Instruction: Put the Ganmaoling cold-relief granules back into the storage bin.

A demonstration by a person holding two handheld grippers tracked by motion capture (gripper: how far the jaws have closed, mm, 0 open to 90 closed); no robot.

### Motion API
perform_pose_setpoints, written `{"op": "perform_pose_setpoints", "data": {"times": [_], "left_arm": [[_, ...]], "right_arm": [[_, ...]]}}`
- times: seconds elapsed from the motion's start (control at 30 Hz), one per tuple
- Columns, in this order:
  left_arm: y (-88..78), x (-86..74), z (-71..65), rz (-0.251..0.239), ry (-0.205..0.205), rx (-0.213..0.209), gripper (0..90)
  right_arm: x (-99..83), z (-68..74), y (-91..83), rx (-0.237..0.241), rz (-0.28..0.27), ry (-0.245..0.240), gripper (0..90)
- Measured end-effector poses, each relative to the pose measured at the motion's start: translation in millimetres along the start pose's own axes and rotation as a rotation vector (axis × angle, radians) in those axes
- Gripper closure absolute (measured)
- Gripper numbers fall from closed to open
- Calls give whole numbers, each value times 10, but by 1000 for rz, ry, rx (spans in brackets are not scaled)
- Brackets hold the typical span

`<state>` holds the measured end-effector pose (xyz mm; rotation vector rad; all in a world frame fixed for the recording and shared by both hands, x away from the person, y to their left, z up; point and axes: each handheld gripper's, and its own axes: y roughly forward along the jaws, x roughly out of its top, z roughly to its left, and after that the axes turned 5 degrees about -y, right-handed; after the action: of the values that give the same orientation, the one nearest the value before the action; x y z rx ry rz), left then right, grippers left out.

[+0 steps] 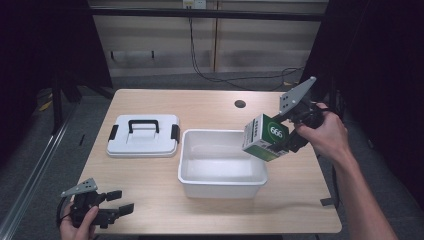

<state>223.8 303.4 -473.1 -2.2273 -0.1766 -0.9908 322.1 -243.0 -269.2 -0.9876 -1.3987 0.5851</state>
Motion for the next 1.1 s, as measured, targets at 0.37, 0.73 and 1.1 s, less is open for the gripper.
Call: {"op": "perform_pose_setpoints", "data": {"times": [0.37, 0.73, 1.1], "left_arm": [[0, -1, -1, -2, 0, 0, 163], [-10, 0, -6, -11, 6, -1, 163], [-12, -1, -10, -16, 4, 0, 163]], "right_arm": [[186, -29, 167, 37, 19, -31, 159], [314, -62, 365, 86, 98, -47, 158], [369, -55, 578, 127, 155, -98, 157]]}}
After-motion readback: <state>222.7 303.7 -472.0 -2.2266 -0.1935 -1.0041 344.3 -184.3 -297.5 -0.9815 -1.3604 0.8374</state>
